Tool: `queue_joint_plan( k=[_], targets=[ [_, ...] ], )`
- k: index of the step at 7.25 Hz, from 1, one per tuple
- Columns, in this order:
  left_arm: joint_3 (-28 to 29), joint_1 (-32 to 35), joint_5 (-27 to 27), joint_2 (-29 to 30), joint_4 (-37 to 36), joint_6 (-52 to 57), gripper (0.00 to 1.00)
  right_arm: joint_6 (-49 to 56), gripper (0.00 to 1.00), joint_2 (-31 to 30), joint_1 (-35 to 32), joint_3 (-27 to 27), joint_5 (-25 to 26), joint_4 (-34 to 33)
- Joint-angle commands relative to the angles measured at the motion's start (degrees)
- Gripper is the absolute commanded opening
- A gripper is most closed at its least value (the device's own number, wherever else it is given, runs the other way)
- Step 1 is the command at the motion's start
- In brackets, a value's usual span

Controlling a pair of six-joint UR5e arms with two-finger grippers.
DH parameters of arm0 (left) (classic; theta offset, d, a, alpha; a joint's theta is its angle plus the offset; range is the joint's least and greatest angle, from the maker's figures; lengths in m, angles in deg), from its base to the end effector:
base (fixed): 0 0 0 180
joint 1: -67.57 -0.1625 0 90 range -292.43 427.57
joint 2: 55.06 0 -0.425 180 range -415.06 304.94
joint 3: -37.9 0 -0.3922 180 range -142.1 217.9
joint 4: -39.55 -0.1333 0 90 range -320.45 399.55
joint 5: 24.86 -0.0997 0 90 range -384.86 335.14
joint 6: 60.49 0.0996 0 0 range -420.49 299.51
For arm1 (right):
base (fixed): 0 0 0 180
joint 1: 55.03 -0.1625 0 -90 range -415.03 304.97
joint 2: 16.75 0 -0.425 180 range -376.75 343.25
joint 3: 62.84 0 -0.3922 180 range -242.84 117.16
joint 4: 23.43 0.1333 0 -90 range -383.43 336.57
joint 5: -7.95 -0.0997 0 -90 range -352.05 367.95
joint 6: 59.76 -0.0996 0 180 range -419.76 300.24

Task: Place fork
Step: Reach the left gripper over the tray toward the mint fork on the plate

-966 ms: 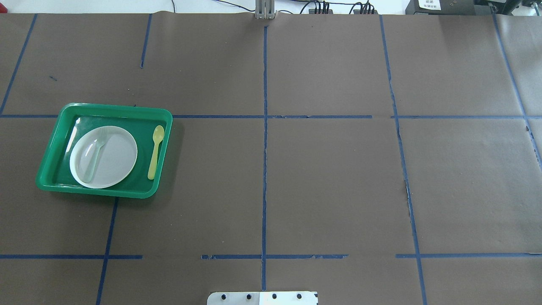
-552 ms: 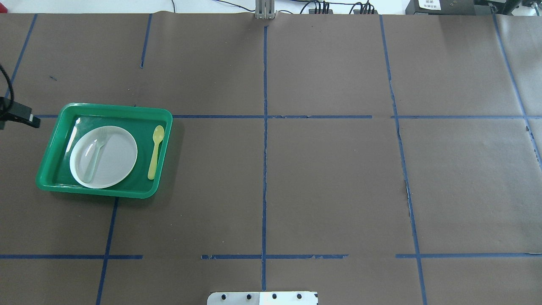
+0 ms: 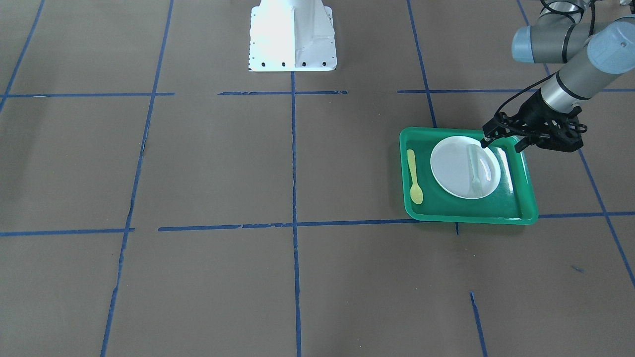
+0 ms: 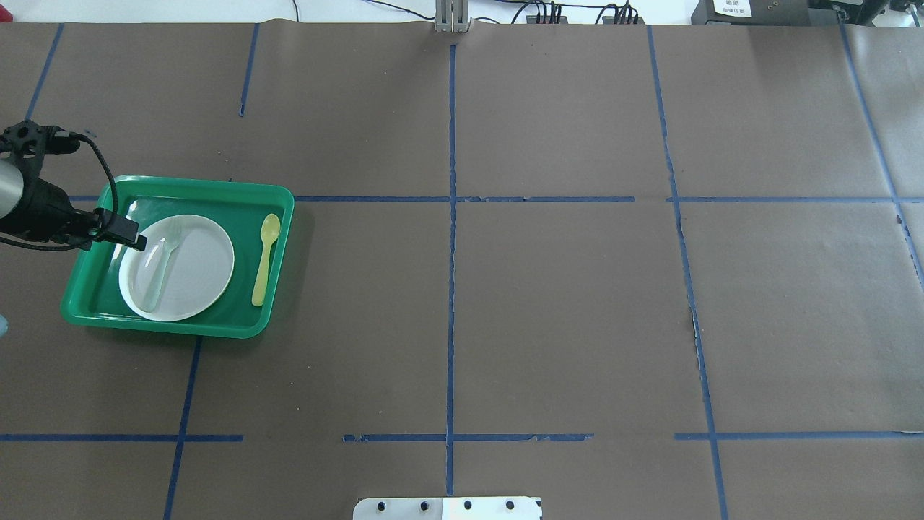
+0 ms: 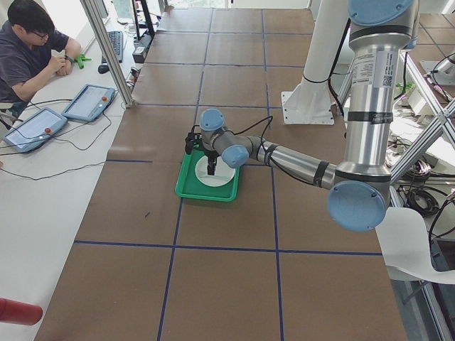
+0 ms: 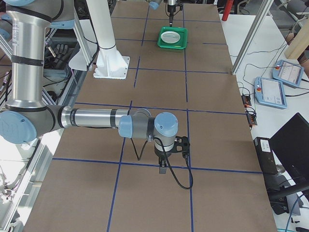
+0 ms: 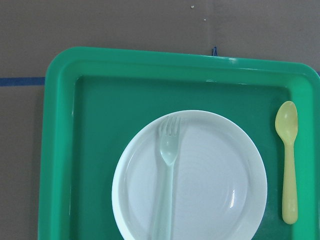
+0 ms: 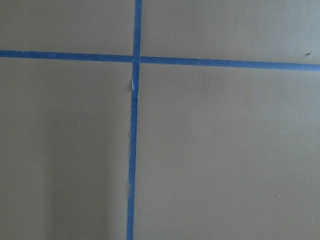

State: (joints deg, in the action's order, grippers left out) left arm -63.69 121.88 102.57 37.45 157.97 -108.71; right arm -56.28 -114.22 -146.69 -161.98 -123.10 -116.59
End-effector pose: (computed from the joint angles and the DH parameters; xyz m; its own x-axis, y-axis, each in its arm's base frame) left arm 0.2477 -0.4696 0.4825 0.5907 0.0846 -0.8025 0.0158 0.9931 0.1162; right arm 0.0804 -0.4323 0.6501 0.7537 -0.0218 0.6569 0.0168 0.9998 0.0139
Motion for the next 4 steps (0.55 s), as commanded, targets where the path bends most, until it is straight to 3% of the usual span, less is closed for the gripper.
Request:
queue_joint_plan(
  k=[1,4],
  targets=[
    [3.76,-4.89,-7.79,3.89,0.23,-1.7,1.0,0.04,1.0,0.0,0.0,0.0,0.0,0.0],
    [7.45,-7.19,-9.22,4.78,1.28,-4.08,1.0,0.04,1.0,0.0,0.0,0.0,0.0,0.0]
  ],
)
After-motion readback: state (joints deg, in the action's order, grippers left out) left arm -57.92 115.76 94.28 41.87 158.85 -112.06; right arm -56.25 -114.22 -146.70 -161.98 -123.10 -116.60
